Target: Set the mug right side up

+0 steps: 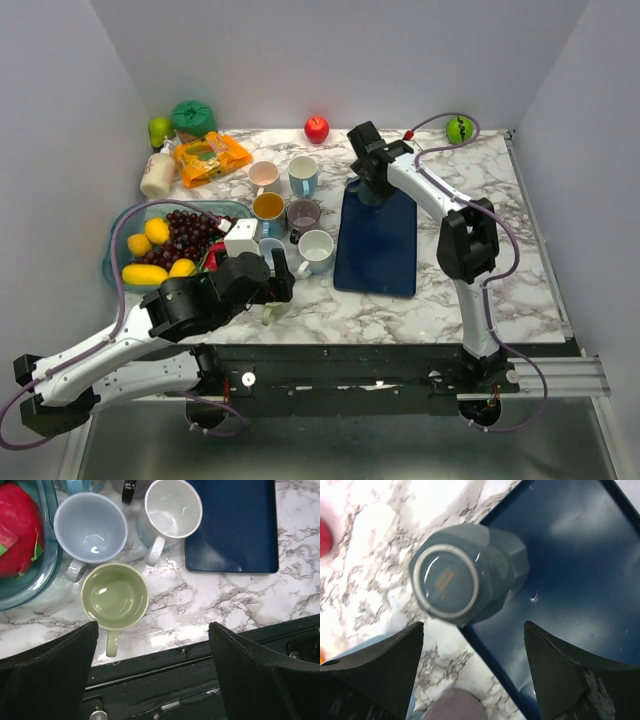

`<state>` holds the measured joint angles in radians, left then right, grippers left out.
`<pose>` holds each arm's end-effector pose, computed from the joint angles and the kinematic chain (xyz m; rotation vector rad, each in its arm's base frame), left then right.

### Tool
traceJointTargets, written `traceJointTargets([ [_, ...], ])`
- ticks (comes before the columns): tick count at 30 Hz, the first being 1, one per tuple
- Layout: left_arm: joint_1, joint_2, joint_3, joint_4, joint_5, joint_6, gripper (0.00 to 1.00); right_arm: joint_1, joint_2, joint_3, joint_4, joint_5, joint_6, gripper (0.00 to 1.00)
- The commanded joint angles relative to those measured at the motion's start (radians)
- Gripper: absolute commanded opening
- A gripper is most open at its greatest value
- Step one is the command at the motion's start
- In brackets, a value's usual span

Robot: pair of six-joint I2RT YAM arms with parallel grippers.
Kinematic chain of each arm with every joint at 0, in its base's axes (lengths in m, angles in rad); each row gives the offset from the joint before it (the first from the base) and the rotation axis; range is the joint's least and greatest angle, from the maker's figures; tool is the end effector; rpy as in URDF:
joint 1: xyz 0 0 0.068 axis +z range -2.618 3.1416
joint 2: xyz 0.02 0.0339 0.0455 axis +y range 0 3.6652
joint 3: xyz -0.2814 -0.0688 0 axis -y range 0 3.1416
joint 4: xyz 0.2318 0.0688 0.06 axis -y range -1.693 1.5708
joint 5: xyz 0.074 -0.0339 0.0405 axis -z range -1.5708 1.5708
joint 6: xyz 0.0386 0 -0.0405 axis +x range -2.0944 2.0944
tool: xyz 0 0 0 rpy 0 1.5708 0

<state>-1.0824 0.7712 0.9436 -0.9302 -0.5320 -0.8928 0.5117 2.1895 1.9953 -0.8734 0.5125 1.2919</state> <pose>0.0709 -0.0917 0.3348 -0.0493 2.2446 -0.4667 0.4227 0.2157 0.2626 1.0782 2.1909 0.0954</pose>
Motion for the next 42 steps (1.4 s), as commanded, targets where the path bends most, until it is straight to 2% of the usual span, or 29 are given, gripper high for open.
traceJointTargets([
  [1, -0.005, 0.023, 0.078, -0.021, -0.051, 0.090, 0.99, -0.019, 0.076, 0.062, -0.067, 0.047, 0.055, 0.88],
  [7, -0.004, 0.071, 0.147, -0.018, -0.048, 0.167, 0.99, -0.019, 0.145, 0.169, -0.134, 0.069, 0.103, 0.87],
  [12, 0.012, 0.079, 0.172, 0.008, -0.045, 0.230, 0.99, -0.019, 0.162, 0.174, -0.191, 0.055, 0.159, 0.86],
  [16, 0.032, 0.092, 0.181, 0.033, -0.031, 0.288, 0.99, -0.021, 0.121, 0.093, -0.158, 0.029, 0.108, 0.83],
  [29, 0.121, 0.117, 0.156, 0.091, 0.036, 0.345, 0.99, -0.018, -0.140, -0.240, -0.053, 0.138, -0.020, 0.81],
  [37, 0.164, 0.120, 0.152, 0.103, 0.075, 0.371, 0.99, -0.019, -0.120, -0.259, 0.062, 0.123, -0.235, 0.63],
  [41, 0.174, 0.119, 0.149, 0.106, 0.082, 0.376, 0.99, -0.019, -0.111, -0.279, 0.094, 0.086, -0.267, 0.59],
  [42, 0.176, 0.119, 0.147, 0.106, 0.086, 0.376, 0.99, -0.019, -0.111, -0.283, 0.100, 0.084, -0.269, 0.55],
])
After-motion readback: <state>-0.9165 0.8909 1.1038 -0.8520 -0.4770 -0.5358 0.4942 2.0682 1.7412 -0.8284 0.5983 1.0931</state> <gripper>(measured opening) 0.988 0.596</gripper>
